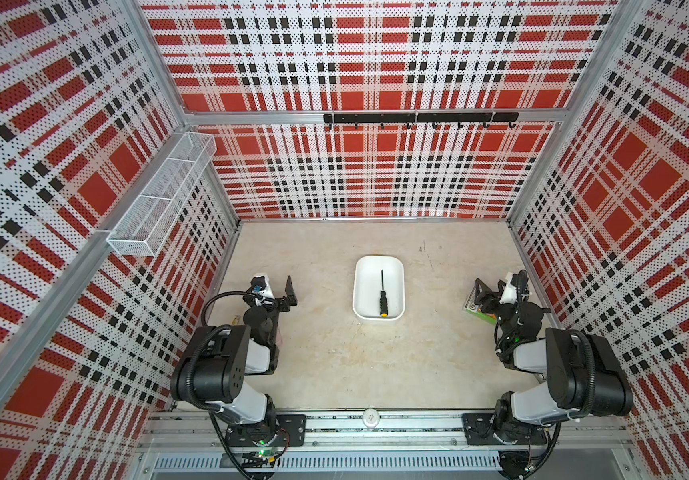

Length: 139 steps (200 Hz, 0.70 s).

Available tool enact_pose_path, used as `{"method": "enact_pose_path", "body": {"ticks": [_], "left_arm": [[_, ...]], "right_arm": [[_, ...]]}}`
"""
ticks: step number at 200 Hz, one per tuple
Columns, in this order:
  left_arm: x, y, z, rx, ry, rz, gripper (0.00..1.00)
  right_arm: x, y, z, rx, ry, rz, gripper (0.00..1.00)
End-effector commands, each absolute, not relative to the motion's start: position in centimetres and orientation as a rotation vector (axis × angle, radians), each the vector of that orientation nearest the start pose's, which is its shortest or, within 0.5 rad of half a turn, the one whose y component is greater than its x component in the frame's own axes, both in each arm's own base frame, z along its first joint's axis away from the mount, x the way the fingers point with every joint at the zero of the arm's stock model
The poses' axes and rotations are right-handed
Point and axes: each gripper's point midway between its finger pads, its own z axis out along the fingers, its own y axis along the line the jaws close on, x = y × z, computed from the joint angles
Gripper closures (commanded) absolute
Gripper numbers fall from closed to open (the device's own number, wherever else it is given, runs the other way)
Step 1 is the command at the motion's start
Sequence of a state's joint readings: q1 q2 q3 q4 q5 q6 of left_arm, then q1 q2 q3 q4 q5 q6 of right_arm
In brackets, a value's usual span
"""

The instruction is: Put the screwdriver in the bin

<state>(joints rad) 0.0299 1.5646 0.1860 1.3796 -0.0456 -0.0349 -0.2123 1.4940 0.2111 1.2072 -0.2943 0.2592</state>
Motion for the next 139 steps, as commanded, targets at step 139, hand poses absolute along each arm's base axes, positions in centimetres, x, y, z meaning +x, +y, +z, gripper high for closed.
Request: {"method": "enact_pose_path", "body": {"ticks": [139], "left_arm": [[37.4,2.5,15.8,-0.108,1.531,0.066,0.02]], "right_arm": [[39.3,0.6,12.5,0.011,1.719,0.082,0.12]]}}
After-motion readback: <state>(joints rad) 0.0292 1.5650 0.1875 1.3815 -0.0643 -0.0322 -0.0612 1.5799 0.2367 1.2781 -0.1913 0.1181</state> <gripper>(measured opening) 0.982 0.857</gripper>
